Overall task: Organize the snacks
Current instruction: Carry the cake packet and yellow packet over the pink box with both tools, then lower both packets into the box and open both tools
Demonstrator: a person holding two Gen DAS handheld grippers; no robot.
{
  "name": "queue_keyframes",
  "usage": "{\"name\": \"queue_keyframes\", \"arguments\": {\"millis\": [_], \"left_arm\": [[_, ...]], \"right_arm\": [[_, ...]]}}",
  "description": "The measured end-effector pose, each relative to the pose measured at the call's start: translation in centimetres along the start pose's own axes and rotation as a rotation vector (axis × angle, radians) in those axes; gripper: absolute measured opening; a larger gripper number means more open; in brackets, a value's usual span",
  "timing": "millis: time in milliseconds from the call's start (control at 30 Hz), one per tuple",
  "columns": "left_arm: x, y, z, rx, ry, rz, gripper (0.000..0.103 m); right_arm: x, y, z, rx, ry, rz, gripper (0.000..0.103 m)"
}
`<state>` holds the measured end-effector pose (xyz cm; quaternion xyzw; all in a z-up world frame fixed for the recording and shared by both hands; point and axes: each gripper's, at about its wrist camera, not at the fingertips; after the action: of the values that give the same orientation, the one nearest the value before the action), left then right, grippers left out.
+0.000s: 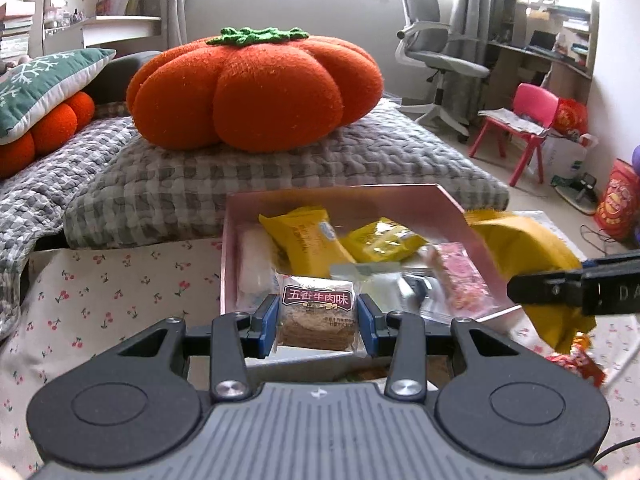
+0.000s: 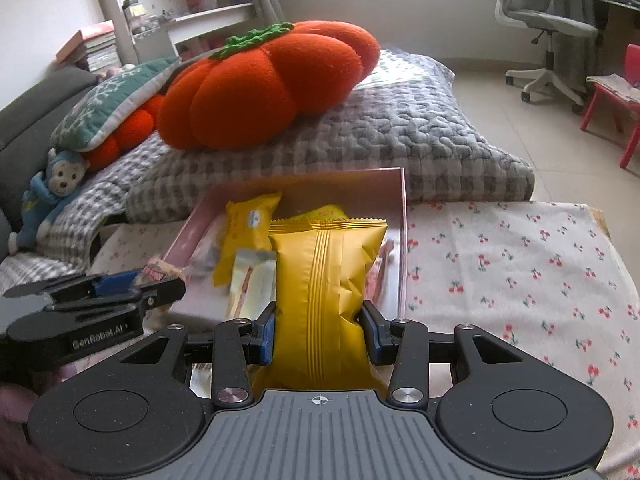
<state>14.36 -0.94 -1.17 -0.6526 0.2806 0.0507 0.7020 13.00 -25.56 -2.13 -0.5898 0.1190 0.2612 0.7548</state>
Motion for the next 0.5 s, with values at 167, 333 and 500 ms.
{"name": "queue_keyframes", "arguments": {"millis": [167,333,500], "left_arm": [[1.3,0.3,0.8,-0.019,-0.006,0.026,0.038],[2.6,0.4,1.6,-0.05,-0.011,0.058,0.038],[3.2,0.5,1.7,-0.045,-0.011,0.07,0.038]], "right_arm": [[2.5,-0.6,0.1,0.01,0.016,0.0,0.041],[5.0,-1.0,0.0,0.033,0.046,0.003,0.041],[6.9,-1.1,-0.6,0.053,0.081,0.004,0.041]]}}
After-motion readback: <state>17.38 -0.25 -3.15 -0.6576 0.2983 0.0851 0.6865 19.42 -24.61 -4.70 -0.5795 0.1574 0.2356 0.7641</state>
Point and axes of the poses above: each gripper's, at about its wrist camera, not at the fingertips, and x roughly the way its jaws point, z to its left, y to its underside, and after that the axes turned 11 degrees about -z, right-handed
